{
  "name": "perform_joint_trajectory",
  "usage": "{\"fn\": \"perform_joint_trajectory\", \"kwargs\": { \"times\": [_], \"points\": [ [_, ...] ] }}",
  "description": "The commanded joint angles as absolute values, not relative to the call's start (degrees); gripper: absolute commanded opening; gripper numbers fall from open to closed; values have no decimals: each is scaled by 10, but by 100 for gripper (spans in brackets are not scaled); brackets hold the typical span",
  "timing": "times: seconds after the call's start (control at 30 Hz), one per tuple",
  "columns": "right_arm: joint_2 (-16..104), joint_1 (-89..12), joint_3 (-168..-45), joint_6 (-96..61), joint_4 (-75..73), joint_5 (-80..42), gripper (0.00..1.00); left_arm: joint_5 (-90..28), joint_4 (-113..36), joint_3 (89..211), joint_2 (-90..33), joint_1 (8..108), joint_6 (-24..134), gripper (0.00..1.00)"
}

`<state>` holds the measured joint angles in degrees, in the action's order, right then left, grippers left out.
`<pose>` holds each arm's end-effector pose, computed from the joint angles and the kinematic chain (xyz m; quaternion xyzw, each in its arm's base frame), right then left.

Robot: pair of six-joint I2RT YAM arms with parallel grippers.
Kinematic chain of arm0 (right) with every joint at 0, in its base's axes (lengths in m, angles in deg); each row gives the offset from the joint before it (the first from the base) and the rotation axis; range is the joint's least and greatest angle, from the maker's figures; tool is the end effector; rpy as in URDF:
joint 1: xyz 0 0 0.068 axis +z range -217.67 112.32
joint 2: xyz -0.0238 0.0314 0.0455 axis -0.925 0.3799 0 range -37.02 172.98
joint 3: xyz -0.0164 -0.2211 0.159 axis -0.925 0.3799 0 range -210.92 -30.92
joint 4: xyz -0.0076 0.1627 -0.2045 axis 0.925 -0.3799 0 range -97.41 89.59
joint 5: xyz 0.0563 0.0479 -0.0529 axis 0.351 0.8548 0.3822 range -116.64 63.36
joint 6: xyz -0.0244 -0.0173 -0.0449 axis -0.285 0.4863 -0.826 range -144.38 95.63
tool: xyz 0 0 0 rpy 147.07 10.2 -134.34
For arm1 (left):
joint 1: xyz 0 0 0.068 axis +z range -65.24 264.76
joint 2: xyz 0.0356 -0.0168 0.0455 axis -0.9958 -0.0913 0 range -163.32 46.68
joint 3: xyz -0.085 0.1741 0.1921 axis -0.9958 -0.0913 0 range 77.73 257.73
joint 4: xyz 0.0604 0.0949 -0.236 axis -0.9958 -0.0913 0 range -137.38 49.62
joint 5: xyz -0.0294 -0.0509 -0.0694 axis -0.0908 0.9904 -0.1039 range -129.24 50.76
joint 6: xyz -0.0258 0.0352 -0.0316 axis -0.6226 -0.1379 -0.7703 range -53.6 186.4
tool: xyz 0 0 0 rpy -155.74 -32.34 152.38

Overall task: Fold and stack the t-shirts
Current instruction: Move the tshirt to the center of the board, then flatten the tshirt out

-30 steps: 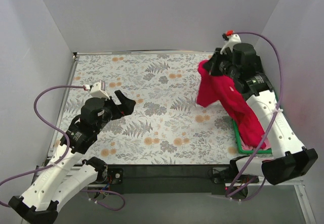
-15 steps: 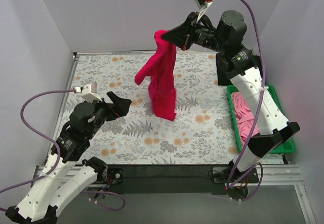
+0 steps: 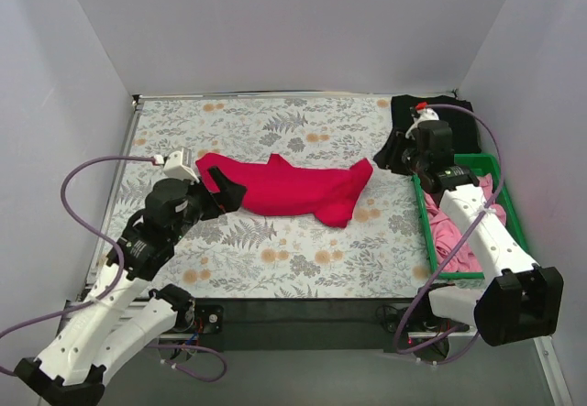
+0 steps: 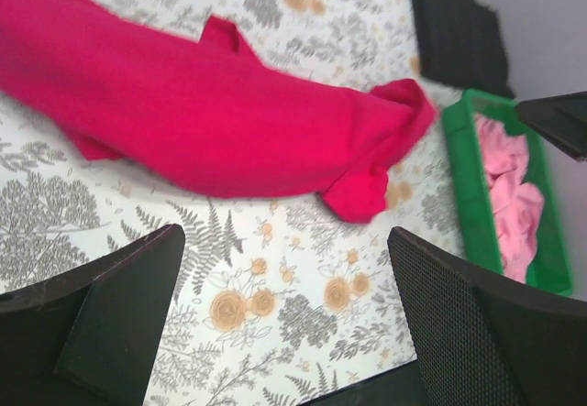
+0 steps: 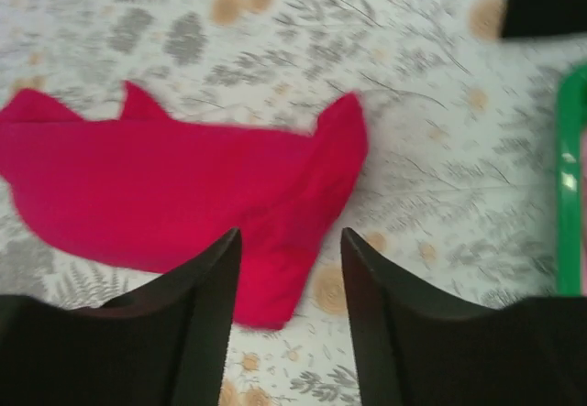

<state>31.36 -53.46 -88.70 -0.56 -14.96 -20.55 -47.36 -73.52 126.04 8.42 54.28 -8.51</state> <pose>0.2643 0.0709 0.3263 0.0422 0.8424 0.2168 0.4916 0.1266 -0.0686 0.3360 -0.3508 0.7557 -0.4016 0.3802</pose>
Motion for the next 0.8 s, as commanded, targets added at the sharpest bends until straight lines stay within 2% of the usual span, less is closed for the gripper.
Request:
{"fn": "perform_joint_trajectory", "kwargs": {
  "times": [0.0, 0.13, 0.33, 0.57, 0.77],
  "points": [
    [292, -542, -882, -51, -216, -317, 51, -453, -742, 1234, 45, 546, -92, 86],
    [292, -538, -852, -101, -219, -179, 52, -454, -725, 1211, -8, 545, -106, 86],
    [338, -496, -771, -76, -211, -91, 51, -509, -674, 1175, -101, 547, -131, 86],
    [400, -398, -757, -57, -176, -137, 54, -477, -576, 1131, -179, 630, -146, 86],
    [454, -317, -803, -64, -179, -259, 58, -441, -520, 1132, -252, 665, -154, 86]
  ]
}}
